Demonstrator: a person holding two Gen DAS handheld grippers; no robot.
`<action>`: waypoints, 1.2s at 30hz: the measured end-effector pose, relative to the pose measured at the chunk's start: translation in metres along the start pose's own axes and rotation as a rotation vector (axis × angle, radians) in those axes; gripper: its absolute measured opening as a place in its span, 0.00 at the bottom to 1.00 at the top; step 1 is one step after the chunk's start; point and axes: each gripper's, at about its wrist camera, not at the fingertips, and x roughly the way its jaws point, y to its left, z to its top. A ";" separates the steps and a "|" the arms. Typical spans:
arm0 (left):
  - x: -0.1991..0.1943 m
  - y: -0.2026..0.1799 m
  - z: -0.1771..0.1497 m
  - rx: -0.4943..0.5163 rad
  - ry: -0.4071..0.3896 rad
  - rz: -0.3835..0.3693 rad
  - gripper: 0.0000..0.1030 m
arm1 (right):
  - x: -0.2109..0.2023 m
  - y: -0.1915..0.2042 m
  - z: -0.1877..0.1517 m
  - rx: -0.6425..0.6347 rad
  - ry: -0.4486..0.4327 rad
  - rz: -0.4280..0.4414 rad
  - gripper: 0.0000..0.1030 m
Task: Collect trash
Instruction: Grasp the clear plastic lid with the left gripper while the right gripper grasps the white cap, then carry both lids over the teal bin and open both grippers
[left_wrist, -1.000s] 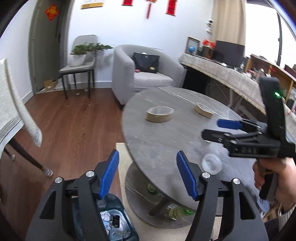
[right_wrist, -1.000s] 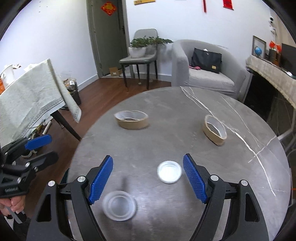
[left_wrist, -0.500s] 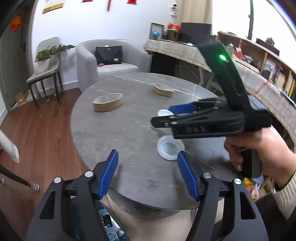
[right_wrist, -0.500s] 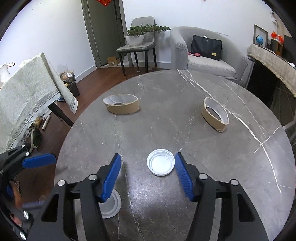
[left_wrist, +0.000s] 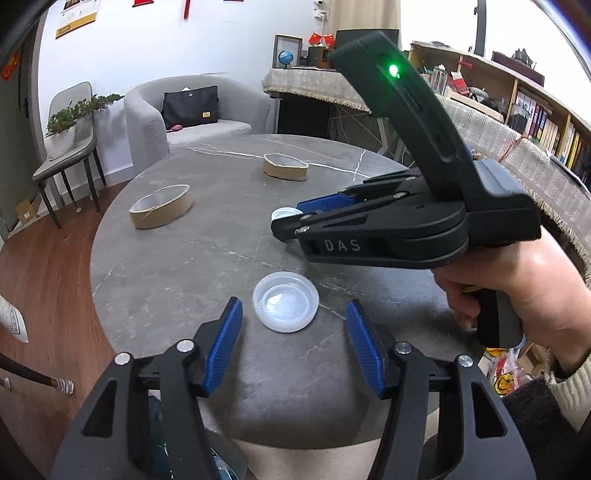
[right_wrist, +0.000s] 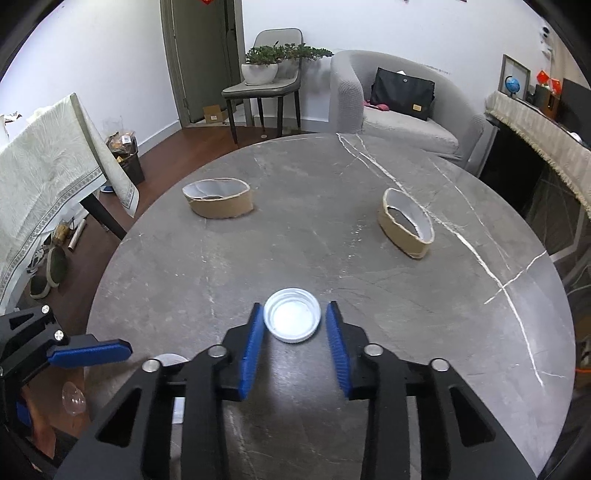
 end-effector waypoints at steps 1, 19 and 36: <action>0.002 -0.001 0.000 0.002 0.001 0.004 0.57 | -0.001 -0.003 0.000 0.005 -0.002 0.001 0.30; 0.008 0.008 0.002 -0.070 -0.027 0.091 0.41 | -0.025 -0.020 -0.002 0.048 -0.052 0.040 0.30; -0.059 0.083 -0.008 -0.319 -0.174 0.251 0.41 | -0.026 0.028 0.013 -0.005 -0.090 0.125 0.30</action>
